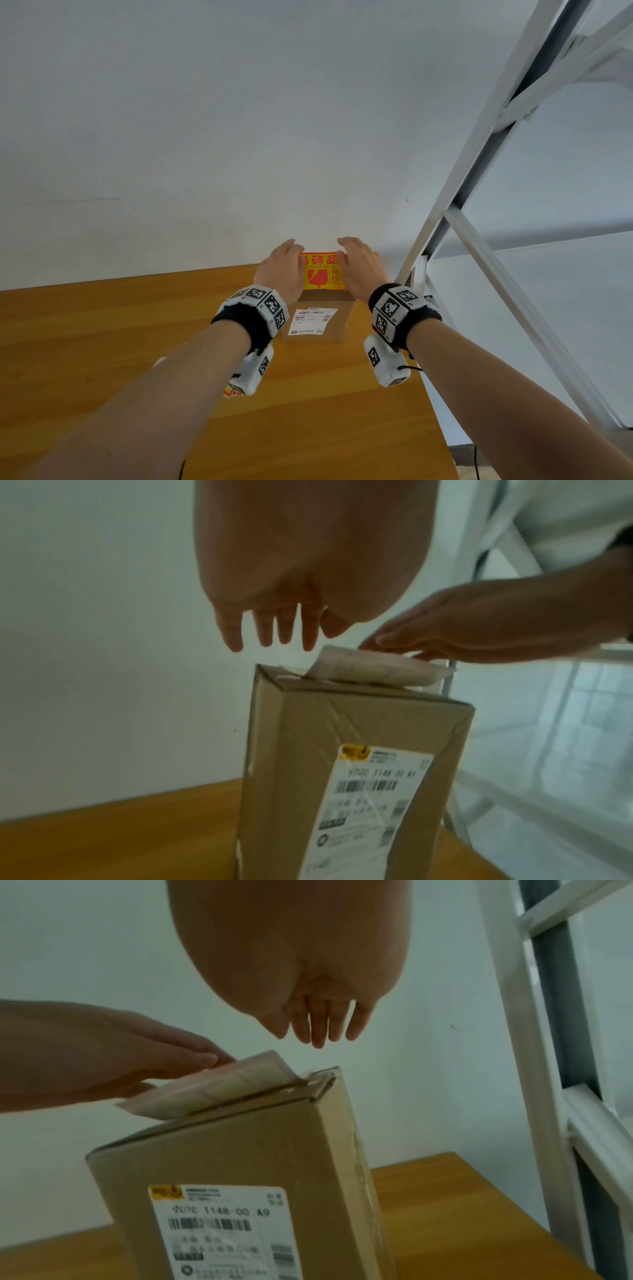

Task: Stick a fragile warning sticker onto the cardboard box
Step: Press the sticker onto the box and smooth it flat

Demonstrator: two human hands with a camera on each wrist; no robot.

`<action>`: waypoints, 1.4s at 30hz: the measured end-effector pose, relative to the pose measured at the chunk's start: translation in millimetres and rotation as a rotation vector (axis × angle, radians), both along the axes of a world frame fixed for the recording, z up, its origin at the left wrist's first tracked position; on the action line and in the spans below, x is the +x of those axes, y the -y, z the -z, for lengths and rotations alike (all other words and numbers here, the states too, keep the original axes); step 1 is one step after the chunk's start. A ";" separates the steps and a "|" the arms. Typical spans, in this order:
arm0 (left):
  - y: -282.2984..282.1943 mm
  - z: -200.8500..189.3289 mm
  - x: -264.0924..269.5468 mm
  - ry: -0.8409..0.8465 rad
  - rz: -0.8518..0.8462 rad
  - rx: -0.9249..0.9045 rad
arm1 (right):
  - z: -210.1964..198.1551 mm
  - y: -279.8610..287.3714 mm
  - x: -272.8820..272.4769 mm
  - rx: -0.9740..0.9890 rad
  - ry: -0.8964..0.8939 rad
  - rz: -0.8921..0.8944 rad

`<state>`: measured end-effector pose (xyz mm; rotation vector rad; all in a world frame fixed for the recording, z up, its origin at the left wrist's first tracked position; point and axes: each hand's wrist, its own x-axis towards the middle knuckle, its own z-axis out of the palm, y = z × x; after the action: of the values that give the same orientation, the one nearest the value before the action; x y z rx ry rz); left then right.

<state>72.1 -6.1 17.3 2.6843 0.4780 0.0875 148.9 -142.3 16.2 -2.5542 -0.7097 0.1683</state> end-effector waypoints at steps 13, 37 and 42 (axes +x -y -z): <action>4.4 38.7 -1.4 -0.187 0.197 0.231 | 34.0 7.4 -9.0 -0.314 -0.019 -0.204; 5.4 52.7 -1.4 -0.089 0.168 0.196 | 43.1 -18.0 -29.2 -0.255 0.077 -0.094; 4.7 45.4 -0.3 -0.123 0.186 0.152 | 38.5 -16.6 -29.5 -0.280 0.049 -0.112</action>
<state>71.8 -10.8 -28.1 2.8809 0.2647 -0.0994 119.4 -125.7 -22.3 -2.7919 -0.9050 0.2598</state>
